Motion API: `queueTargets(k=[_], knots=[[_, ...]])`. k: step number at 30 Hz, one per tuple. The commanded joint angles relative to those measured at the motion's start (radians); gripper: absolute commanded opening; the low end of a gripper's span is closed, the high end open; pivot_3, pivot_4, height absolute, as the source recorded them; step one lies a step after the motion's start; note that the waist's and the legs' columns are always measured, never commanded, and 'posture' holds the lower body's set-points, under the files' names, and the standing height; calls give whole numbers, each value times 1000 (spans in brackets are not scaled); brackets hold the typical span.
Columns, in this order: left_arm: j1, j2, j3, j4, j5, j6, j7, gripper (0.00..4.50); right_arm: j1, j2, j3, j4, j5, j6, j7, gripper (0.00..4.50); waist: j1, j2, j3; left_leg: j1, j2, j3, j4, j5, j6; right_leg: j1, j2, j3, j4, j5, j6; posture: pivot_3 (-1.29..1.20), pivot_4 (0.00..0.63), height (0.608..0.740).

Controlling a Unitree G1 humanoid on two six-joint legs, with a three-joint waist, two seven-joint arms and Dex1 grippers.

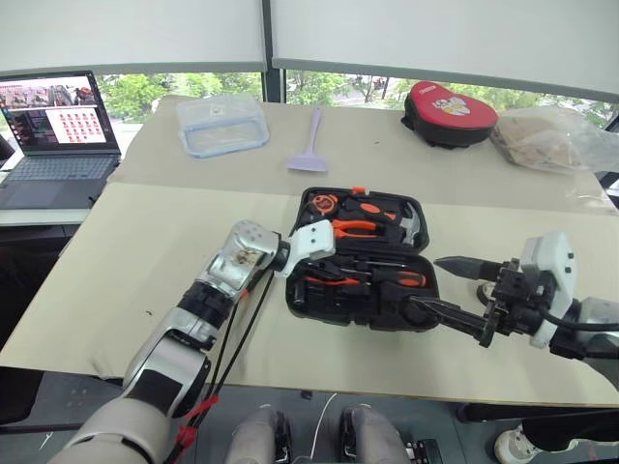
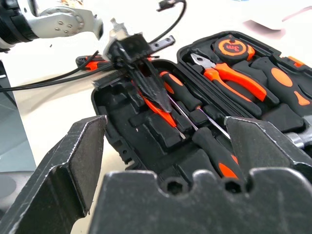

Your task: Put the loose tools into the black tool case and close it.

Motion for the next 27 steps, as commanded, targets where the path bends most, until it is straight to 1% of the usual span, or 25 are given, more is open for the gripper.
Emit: queueTargets(k=[1,2,6,7,9,10,11,12,14,18,21,22,24,26,27], knots=[[-8,91,142,-208,-162,182,-51,526,94,-25,-135,44,-58,-23,28,4500,1,0,0,-1,0,0,0,0,0,-1,0,0,0,0,0,0,150,731],[-3,117,164,-247,-199,219,-67,737,118,-27,-160,58,-66,-24,38,4500,3,0,0,-3,0,0,0,0,0,-3,0,0,1,0,0,0,150,731],[26,252,254,-425,-337,360,-125,2318,221,-36,-257,144,-121,-44,92,4500,3,0,0,-1,0,0,0,0,0,-1,0,0,0,0,1,0,150,731],[40,287,267,-463,-359,380,-136,2613,239,-41,-270,169,-141,-55,106,4500,3,0,0,-1,0,0,0,0,0,0,0,0,0,0,1,0,150,731],[60,329,281,-511,-389,399,-142,3375,257,-46,-281,200,-167,-72,125,4500,0,1,0,2,0,1,-1,0,0,2,0,0,-1,-1,1,0,150,731],[74,350,288,-535,-402,409,-141,3656,260,-49,-280,218,-178,-79,133,4500,0,1,0,4,0,0,-1,0,0,4,0,0,-1,-1,1,0,150,731],[82,363,291,-550,-414,418,-137,4109,261,-52,-280,232,-185,-84,140,4500,0,1,0,6,0,0,-1,0,0,6,0,0,-1,-1,1,0,150,731],[101,379,302,-575,-427,418,-135,4387,259,-57,-270,254,-201,-94,147,4500,0,1,0,7,0,0,-1,0,-1,7,0,0,-2,-1,1,0,150,731],[134,400,319,-627,-461,439,-123,4387,237,-74,-225,299,-240,-115,152,4500,0,1,0,8,0,0,-2,0,-1,8,0,1,-3,-1,2,0,150,731],[184,409,341,-735,-522,491,-56,4387,108,-106,-63,425,-341,-181,136,4500,-3,1,0,9,0,0,-2,0,-1,8,0,1,-3,-1,1,0,150,731],[201,432,353,-773,-554,528,-25,4387,31,-112,2,484,-372,-203,147,4500,-1,2,1,9,0,0,-2,0,-1,8,0,1,-3,-1,0,0,150,731],[208,446,353,-772,-548,533,-15,4387,11,-112,13,488,-369,-203,155,4500,0,2,1,8,0,0,-2,0,-1,8,0,1,-3,-1,0,0,150,731],[227,483,337,-739,-488,517,24,4387,-17,-111,14,469,-342,-195,181,4500,0,4,0,8,0,0,-3,0,-1,8,0,1,-3,-1,0,0,150,731],[253,531,309,-684,-386,492,96,4387,-24,-108,-12,410,-282,-176,229,4500,0,5,1,9,0,1,-3,0,-1,8,0,1,-3,-1,0,0,150,731],[270,553,304,-669,-353,506,131,4387,-27,-109,-22,378,-258,-166,241,4500,-1,5,1,9,0,1,-3,0,-2,8,1,1,-3,-1,0,0,150,731]])
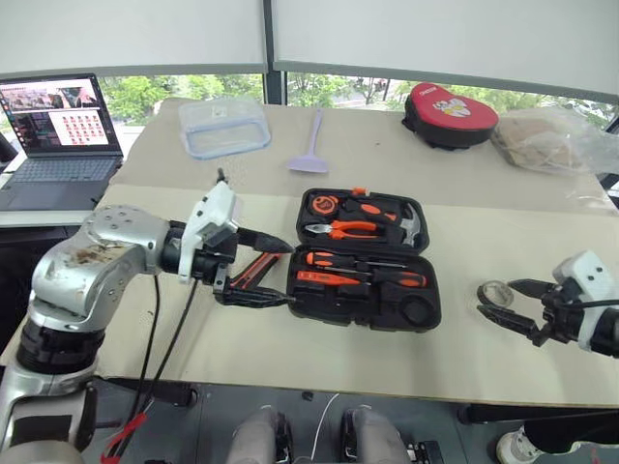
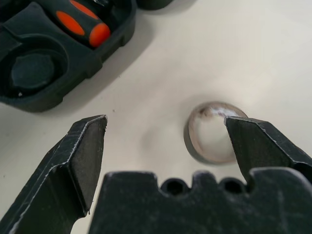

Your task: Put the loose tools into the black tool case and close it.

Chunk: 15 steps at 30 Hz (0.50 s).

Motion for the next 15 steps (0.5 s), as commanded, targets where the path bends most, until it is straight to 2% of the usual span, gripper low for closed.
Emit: queueTargets(k=[1,6,9,15], knots=[[45,72,-13,56,121,9,120,4387,-19,-21,-64,-121,93,20,57,4500,0,0,0,0,0,0,0,0,0,0,0,0,0,0,0,0,150,731],[100,90,3,-11,102,160,221,4387,-77,-12,-80,-247,214,96,29,4500,1,0,1,-1,0,0,-1,0,0,-1,-1,0,-1,0,0,0,150,731],[78,52,-58,-31,140,278,339,4387,-119,-14,-78,-356,358,179,18,4500,8,0,1,-1,0,-2,-1,0,-1,0,-2,0,-1,0,0,0,150,731],[20,-30,-189,15,233,317,477,4387,-206,-35,-32,-491,519,241,-27,4500,11,-1,1,-1,0,-2,-1,0,-1,0,-2,-1,-1,0,-1,0,150,731]])
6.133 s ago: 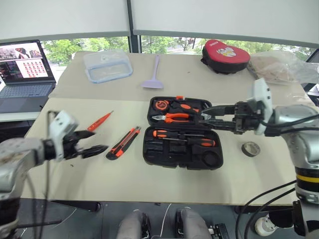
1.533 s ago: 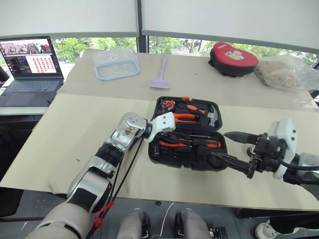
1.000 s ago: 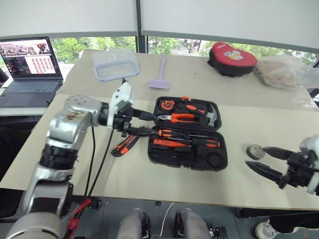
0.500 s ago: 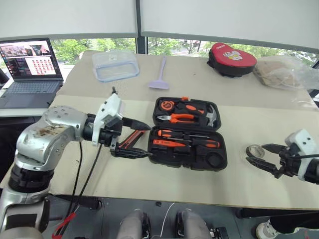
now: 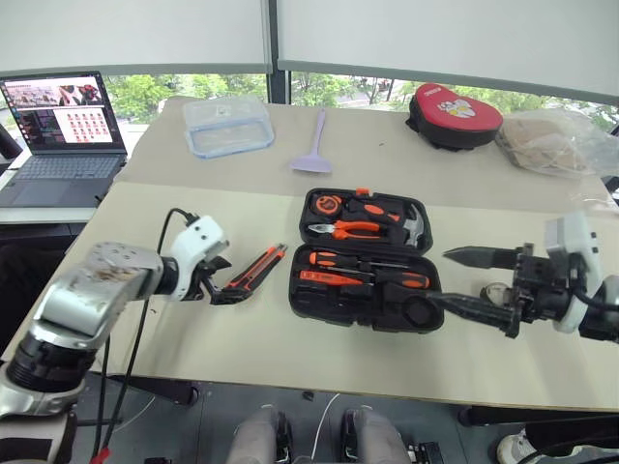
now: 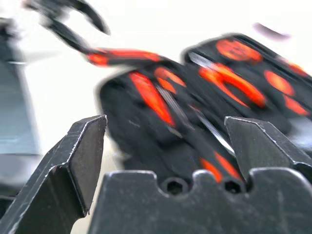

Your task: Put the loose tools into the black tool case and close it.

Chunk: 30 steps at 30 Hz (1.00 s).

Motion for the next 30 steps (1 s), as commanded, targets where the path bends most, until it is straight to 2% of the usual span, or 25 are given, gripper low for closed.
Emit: queueTargets(k=[1,7,10,11,12,13,16,19,22,24,27,30], knots=[[-64,-28,-74,35,77,6,80,4387,-67,-28,5,-69,94,35,-50,4500,1,0,0,0,0,0,0,0,0,0,0,0,0,0,0,0,150,731],[-89,-36,-148,120,128,-22,93,4387,-97,-26,41,-91,118,39,-108,4500,0,-1,0,0,0,0,-1,0,0,-1,0,0,0,0,-1,0,150,731],[-89,-21,-127,146,119,-40,70,3660,-90,-27,41,-97,123,32,-122,4500,0,-1,0,1,0,0,-1,0,0,0,-1,0,0,0,-1,0,150,731],[-92,-16,-115,154,111,-44,59,3190,-84,-27,39,-100,123,30,-126,4500,-1,-1,0,1,0,0,-1,0,0,0,-1,0,0,0,-1,0,150,731],[-96,-12,-104,162,102,-45,48,2998,-80,-27,36,-101,123,29,-129,4500,-1,-1,0,1,0,0,-1,0,0,0,-1,0,0,0,-1,0,150,731],[-107,-9,-87,176,92,-46,38,2542,-74,-26,32,-103,120,28,-133,4500,-2,-1,0,1,0,0,-1,0,0,-1,-1,0,0,0,-1,0,150,731],[-167,-4,-37,237,67,-107,-20,1752,-58,-27,19,-102,114,26,-139,4500,-3,-1,0,0,1,0,-1,0,0,-1,-1,0,0,0,-1,0,150,731],[-268,-2,5,287,36,-275,-147,1752,-32,-27,-13,-96,126,31,-148,4500,0,-2,0,-4,1,0,0,0,0,-4,-1,-2,1,0,-1,0,150,731],[-338,3,-6,293,15,-413,-297,1752,5,-37,-36,-84,143,48,-141,4500,6,-2,1,-8,0,0,1,0,0,-7,-1,-4,0,0,-1,0,150,731],[-362,7,-55,257,8,-505,-434,1752,65,-56,-63,-91,152,64,-91,4500,6,-2,0,-8,-1,1,1,0,0,-7,-1,-3,0,1,-1,0,150,731],[-380,-14,-133,251,45,-619,-553,1752,103,-51,-55,-93,79,26,-106,4500,4,-2,0,-6,-1,3,1,0,0,-6,1,-3,-1,0,0,0,150,731],[-433,-101,-280,308,128,-663,-624,1752,117,-35,-57,-89,46,11,-129,4500,4,-2,0,-6,-1,3,1,0,0,-6,2,-2,0,0,0,0,150,731]])
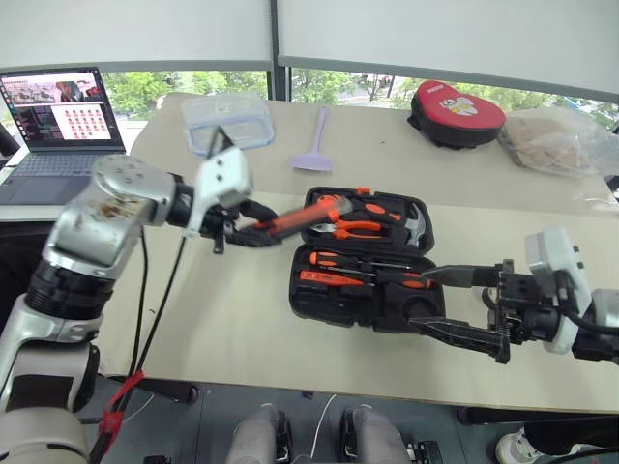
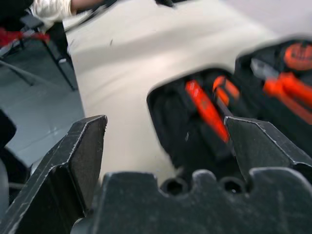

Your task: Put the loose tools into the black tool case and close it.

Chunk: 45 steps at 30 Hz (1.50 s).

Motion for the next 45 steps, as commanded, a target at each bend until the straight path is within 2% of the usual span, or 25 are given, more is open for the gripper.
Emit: queueTargets(k=[1,6,12,21,23,24,28,33,36,45], knots=[[-72,-99,-143,48,95,-63,-68,1752,12,14,-38,-15,-33,-40,-14,4500,0,0,0,0,0,0,1,0,0,0,0,0,0,0,0,0,150,731],[-107,-220,-223,110,141,-15,-80,1752,53,25,-55,-35,-40,-43,-12,4500,8,0,0,-2,0,-1,1,0,1,0,0,1,-1,0,1,0,150,731],[-137,-277,-279,186,220,47,-64,1752,69,44,-54,-59,-59,-52,-45,4500,4,0,0,-2,0,-1,1,0,2,-2,0,2,0,0,1,0,150,731],[-140,-330,-283,233,242,71,-86,1752,59,62,-29,-58,-84,-68,-70,4500,3,0,0,-3,0,-1,2,0,2,-2,0,2,0,0,1,0,150,731],[-144,-336,-281,250,249,66,-84,2752,56,64,-19,-53,-94,-74,-72,4500,1,0,0,-3,0,-1,2,0,2,-3,0,2,0,0,1,0,150,731],[-145,-337,-280,254,252,63,-83,2887,56,65,-17,-52,-97,-76,-73,4500,1,0,0,-3,0,-1,2,0,2,-3,0,2,0,0,1,0,150,731],[-159,-352,-239,250,232,70,-70,4393,53,70,-11,-50,-105,-81,-73,4500,2,0,0,-4,0,-1,2,0,2,-3,0,2,0,0,1,0,150,731],[-177,-379,-158,215,159,133,-64,4451,58,76,-7,-51,-110,-87,-72,4500,2,0,0,-4,0,-2,2,0,2,-4,0,2,0,0,1,0,150,731],[-162,-380,-156,212,166,117,-52,3719,63,81,-4,-51,-117,-91,-69,4500,-2,0,0,-4,0,-2,2,0,2,-4,0,2,0,0,1,0,150,731],[-105,-353,-239,205,238,4,-66,369,61,93,-1,-44,-128,-92,-74,4500,-2,0,0,-4,0,-2,2,0,2,-4,0,2,1,0,1,0,150,731]])
